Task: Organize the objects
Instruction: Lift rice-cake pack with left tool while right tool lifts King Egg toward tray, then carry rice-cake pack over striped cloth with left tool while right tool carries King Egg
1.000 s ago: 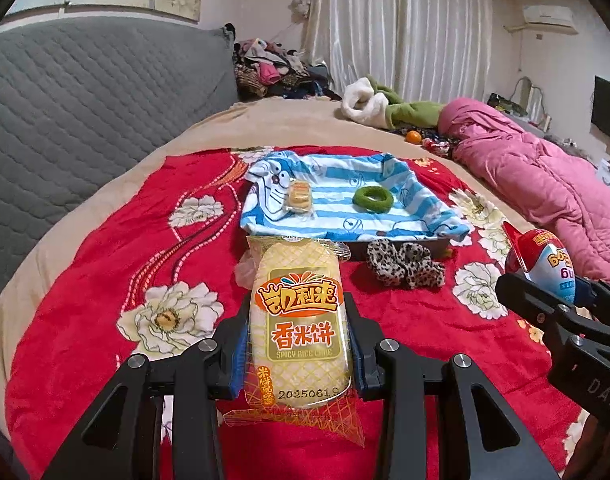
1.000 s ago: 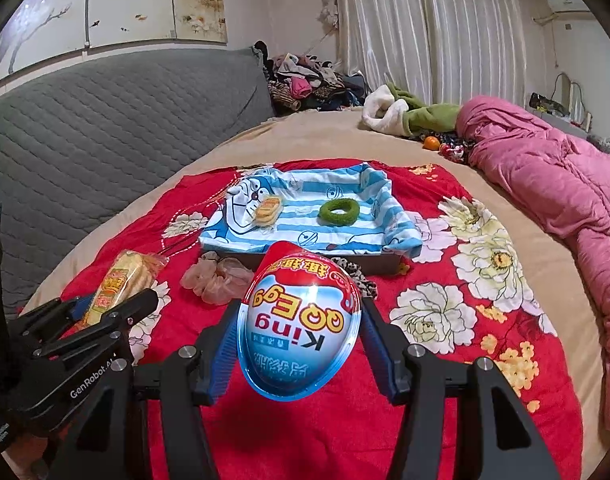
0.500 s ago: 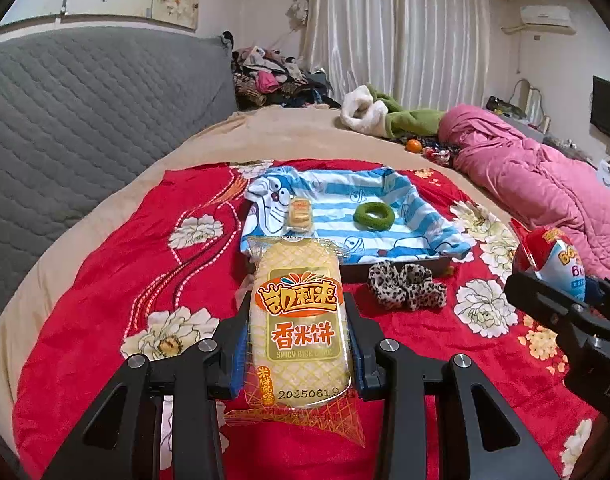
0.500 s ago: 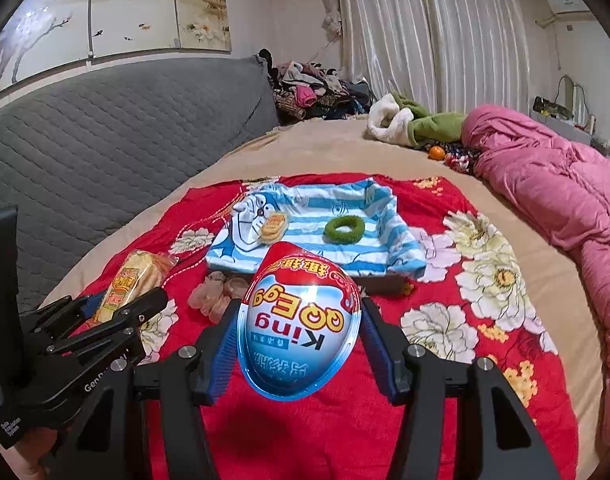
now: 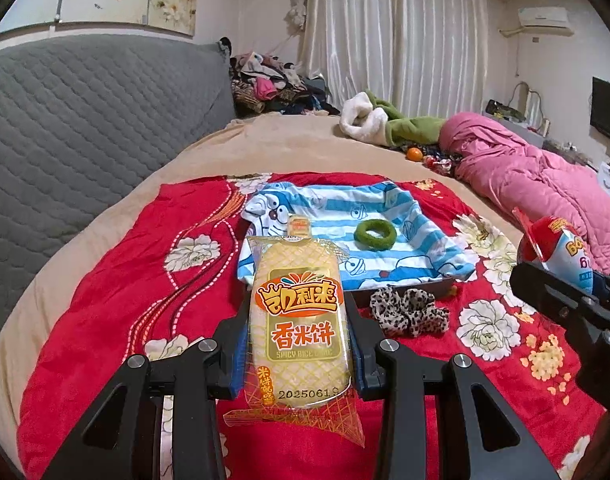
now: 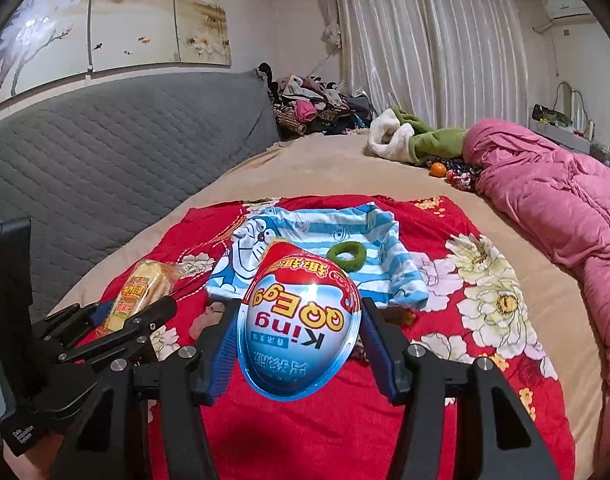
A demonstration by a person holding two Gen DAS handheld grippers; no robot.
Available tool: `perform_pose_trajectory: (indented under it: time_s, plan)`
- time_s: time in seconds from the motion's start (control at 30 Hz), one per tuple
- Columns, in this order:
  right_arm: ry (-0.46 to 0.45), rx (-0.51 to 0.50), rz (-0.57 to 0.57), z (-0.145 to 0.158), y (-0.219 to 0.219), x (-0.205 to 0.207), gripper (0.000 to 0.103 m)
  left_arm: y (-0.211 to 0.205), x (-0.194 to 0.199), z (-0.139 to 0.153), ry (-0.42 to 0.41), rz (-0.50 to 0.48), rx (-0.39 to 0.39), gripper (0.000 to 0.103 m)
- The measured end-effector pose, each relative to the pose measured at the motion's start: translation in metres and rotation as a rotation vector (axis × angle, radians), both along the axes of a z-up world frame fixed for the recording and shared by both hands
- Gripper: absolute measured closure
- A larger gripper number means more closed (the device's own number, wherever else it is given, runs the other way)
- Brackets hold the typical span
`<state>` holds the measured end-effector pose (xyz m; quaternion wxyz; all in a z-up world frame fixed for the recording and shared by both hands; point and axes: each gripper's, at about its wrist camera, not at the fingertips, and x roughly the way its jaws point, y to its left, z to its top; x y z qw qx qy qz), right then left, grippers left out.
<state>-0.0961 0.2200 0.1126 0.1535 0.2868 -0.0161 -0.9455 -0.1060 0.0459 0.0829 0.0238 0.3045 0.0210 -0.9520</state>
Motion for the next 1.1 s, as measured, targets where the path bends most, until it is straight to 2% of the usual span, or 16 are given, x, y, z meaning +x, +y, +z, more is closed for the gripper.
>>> perform_pose_trajectory:
  time_s: [0.53, 1.1]
  plan:
    - [0.013, 0.001, 0.010, 0.009, -0.007, -0.040, 0.046, 0.005, -0.047, 0.007, 0.003, -0.010, -0.008, 0.063]
    - [0.012, 0.008, 0.013, 0.003, -0.018, -0.077, 0.046, 0.001, -0.087, 0.001, -0.005, -0.003, -0.014, 0.063]
